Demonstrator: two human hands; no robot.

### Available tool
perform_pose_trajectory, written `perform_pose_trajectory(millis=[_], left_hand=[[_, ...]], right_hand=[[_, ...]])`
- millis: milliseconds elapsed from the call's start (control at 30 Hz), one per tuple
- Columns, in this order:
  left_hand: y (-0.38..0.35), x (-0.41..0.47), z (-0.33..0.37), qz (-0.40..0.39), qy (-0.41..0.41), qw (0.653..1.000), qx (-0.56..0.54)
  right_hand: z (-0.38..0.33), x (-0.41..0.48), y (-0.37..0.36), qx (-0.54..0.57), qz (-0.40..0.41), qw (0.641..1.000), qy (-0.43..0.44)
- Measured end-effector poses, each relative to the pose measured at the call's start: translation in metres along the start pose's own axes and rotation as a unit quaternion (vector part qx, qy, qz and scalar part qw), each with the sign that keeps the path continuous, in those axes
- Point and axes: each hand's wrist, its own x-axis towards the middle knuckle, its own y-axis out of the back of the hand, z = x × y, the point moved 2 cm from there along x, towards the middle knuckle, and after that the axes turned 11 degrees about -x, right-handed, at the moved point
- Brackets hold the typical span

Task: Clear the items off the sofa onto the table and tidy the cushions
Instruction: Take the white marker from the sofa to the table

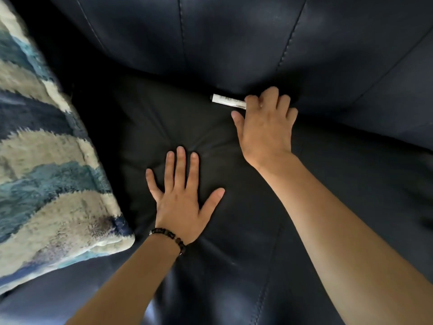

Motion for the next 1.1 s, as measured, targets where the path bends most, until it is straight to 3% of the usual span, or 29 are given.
perform_pose_trajectory(millis=[133,333,500,633,733,867,1000,1100], left_hand=[[0.001,0.002,0.001,-0.017,0.010,1.000,-0.009],[0.041,-0.007,0.006,-0.041,0.008,0.997,-0.059],[0.144,-0.063,0.045,-0.001,0.002,0.979,-0.202],[0.249,-0.157,0.106,-0.029,-0.029,0.967,-0.251],[0.340,-0.228,0.151,-0.011,-0.044,0.955,-0.292],[0.441,-0.292,0.189,0.057,-0.075,0.942,-0.322],[0.508,-0.331,0.200,0.118,-0.116,0.925,-0.341],[0.534,-0.344,0.198,0.109,-0.178,0.922,-0.327]], right_hand=[[0.001,-0.007,0.002,0.041,0.004,0.999,-0.005],[0.021,-0.055,0.040,0.054,-0.057,0.997,0.017],[0.064,-0.154,0.120,0.203,-0.129,0.970,-0.024],[0.106,-0.242,0.209,0.283,-0.144,0.944,-0.087],[0.145,-0.299,0.297,0.351,-0.106,0.921,-0.132],[0.193,-0.349,0.410,0.420,0.018,0.891,-0.170],[0.218,-0.390,0.486,0.468,0.105,0.851,-0.213],[0.219,-0.418,0.516,0.505,0.134,0.819,-0.238]])
